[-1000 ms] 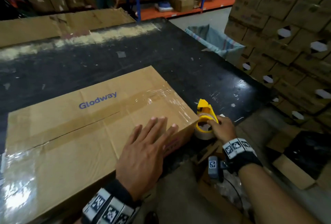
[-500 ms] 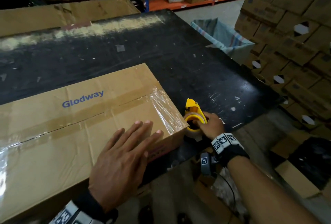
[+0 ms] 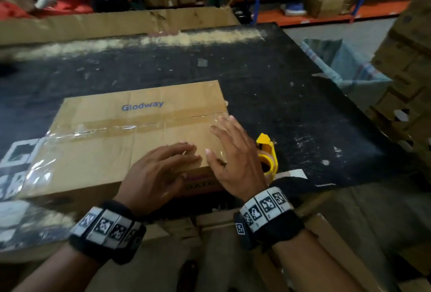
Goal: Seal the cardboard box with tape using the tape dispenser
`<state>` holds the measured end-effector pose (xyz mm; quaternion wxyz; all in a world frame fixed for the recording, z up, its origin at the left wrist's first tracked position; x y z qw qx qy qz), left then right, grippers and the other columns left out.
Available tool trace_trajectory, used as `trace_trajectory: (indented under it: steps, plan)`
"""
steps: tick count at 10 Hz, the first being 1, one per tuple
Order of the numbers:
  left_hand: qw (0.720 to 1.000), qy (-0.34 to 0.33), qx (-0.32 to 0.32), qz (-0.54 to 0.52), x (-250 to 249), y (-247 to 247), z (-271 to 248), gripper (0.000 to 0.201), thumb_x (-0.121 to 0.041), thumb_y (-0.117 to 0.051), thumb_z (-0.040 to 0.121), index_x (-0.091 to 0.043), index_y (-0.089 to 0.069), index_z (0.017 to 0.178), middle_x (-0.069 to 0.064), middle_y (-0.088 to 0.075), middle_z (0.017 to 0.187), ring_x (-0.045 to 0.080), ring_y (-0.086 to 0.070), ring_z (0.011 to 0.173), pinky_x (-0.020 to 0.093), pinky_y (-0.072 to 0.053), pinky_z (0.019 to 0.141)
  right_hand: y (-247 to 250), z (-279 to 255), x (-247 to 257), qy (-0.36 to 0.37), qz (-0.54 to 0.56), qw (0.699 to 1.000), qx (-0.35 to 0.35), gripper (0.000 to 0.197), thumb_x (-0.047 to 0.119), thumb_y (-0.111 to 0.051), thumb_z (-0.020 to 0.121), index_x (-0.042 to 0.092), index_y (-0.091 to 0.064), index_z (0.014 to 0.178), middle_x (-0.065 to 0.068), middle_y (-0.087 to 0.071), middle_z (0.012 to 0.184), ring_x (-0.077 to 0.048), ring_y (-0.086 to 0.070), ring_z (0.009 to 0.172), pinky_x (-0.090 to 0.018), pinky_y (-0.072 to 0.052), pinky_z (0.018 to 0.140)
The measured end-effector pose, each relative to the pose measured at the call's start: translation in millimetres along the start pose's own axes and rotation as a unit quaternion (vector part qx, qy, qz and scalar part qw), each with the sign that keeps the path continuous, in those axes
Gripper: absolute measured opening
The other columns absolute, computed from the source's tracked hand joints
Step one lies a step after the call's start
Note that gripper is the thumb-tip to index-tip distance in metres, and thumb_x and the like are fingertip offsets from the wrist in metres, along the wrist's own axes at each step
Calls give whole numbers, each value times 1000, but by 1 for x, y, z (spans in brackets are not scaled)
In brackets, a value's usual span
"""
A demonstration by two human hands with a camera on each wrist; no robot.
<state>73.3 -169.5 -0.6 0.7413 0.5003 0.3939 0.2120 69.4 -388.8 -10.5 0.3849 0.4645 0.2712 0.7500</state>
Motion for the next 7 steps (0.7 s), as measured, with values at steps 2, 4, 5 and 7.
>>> trace_trajectory:
  steps: [2, 4, 5, 7]
  plan:
    - [983, 146, -101, 43, 32, 26, -53, 51, -48, -50, 91, -32, -59, 138, -5, -53, 151, 20, -43, 144, 58, -40, 113, -15, -3, 0, 17, -64, 997, 30, 48, 47, -45, 92, 24, -61, 131, -1, -53, 148, -21, -40, 142, -44, -28, 115]
    - [926, 337, -113, 128, 94, 50, -128, 70, -74, -19, 94, -40, -42, 152, 1, -33, 167, 26, -26, 156, 55, -23, 123, -18, -4, 1, 28, -91, 995, 18, 45, 45, -46, 91, 23, -62, 128, -3, -55, 144, -23, -44, 139, -44, -31, 112]
    - [929, 332, -89, 136, 105, 44, -143, 74, -76, -10, 93, -44, -33, 156, -3, -29, 168, 22, -24, 156, 53, -19, 124, -20, -6, -1, 30, -94, 995, 17, 44, 44, -46, 91, 23, -62, 127, -2, -57, 143, -22, -45, 137, -45, -33, 111]
    - [939, 291, -167, 72, 103, 58, -149, 58, -61, -38, 97, -35, -51, 146, -2, -49, 153, 21, -43, 142, 49, -36, 114, -13, -4, 1, 18, -36, 999, 27, 52, 47, -40, 94, 25, -53, 140, 0, -45, 154, -18, -32, 147, -46, -31, 116]
Point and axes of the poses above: each hand's wrist, its own z-axis towards the middle knuckle, its own y-axis out of the back of the hand, x = y × z, the point moved 1 cm from there along z, towards the middle knuckle
